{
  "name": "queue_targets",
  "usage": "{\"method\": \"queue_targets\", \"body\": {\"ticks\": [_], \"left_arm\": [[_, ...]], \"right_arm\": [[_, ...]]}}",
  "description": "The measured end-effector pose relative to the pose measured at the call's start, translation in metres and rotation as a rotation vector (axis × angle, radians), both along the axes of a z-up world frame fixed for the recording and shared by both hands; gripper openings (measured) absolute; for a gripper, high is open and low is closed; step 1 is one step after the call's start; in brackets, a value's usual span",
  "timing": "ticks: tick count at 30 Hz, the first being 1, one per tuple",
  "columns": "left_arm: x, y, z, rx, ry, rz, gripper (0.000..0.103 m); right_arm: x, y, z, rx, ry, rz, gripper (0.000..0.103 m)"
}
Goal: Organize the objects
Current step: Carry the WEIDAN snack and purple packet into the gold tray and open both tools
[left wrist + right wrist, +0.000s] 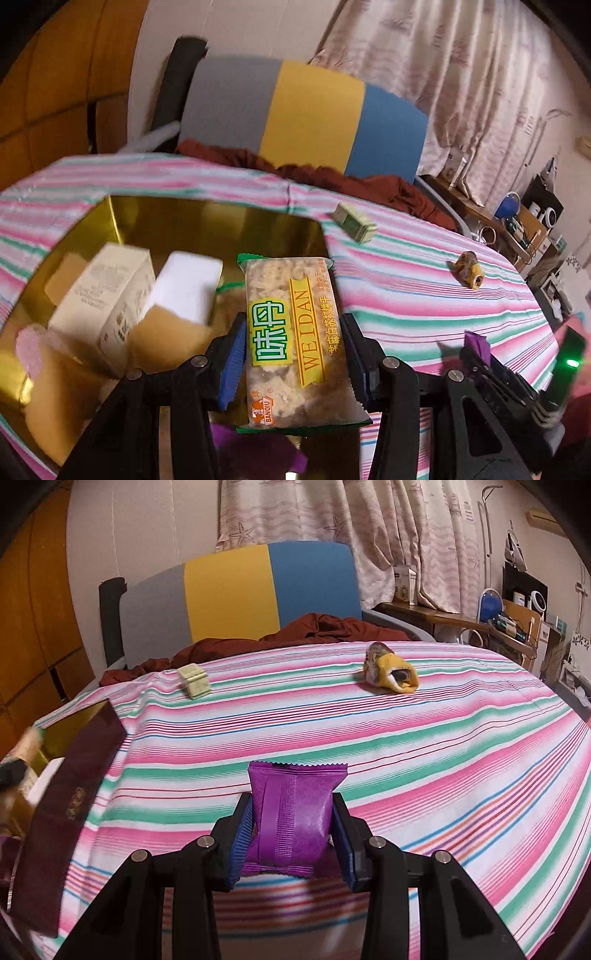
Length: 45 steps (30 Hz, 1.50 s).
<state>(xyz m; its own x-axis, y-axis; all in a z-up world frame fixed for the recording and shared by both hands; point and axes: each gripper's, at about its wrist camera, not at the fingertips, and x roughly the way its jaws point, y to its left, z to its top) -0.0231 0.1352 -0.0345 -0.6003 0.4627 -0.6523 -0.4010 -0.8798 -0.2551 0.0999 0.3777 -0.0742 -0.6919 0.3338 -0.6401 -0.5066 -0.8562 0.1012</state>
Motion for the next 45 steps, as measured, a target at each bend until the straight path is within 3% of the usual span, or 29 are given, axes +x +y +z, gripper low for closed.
{"method": "queue_targets", "body": {"ticks": [6, 10, 13, 17, 24, 31, 35, 45], "left_arm": [[0.016, 0.005, -0.004, -0.046, 0.054, -0.057, 0.051], [0.021, 0.003, -0.001, -0.039, 0.077, -0.073, 0.079], [0.029, -0.005, 0.007, -0.010, 0.104, -0.060, 0.084], [0.047, -0.024, 0.020, 0.048, 0.175, -0.027, 0.102], [0.070, -0.046, 0.036, 0.049, 0.257, 0.016, 0.103], [0.066, -0.064, 0.027, 0.062, 0.198, 0.063, 0.103], [0.065, -0.076, 0.023, 0.081, 0.172, 0.089, 0.103], [0.058, -0.097, 0.016, 0.101, 0.143, 0.134, 0.103]], "right_arm": [[0.006, -0.015, 0.016, -0.029, 0.045, 0.035, 0.040], [0.004, -0.025, 0.028, -0.052, 0.071, 0.055, 0.040], [0.003, -0.034, 0.037, -0.063, 0.093, 0.078, 0.040], [-0.002, -0.044, 0.047, -0.086, 0.109, 0.116, 0.040], [-0.028, -0.071, 0.060, -0.167, 0.115, 0.289, 0.040], [-0.080, -0.110, 0.067, -0.172, 0.042, 0.493, 0.040], [-0.117, -0.133, 0.065, -0.086, -0.029, 0.576, 0.040], [-0.171, -0.142, 0.044, 0.042, -0.166, 0.537, 0.044]]}}
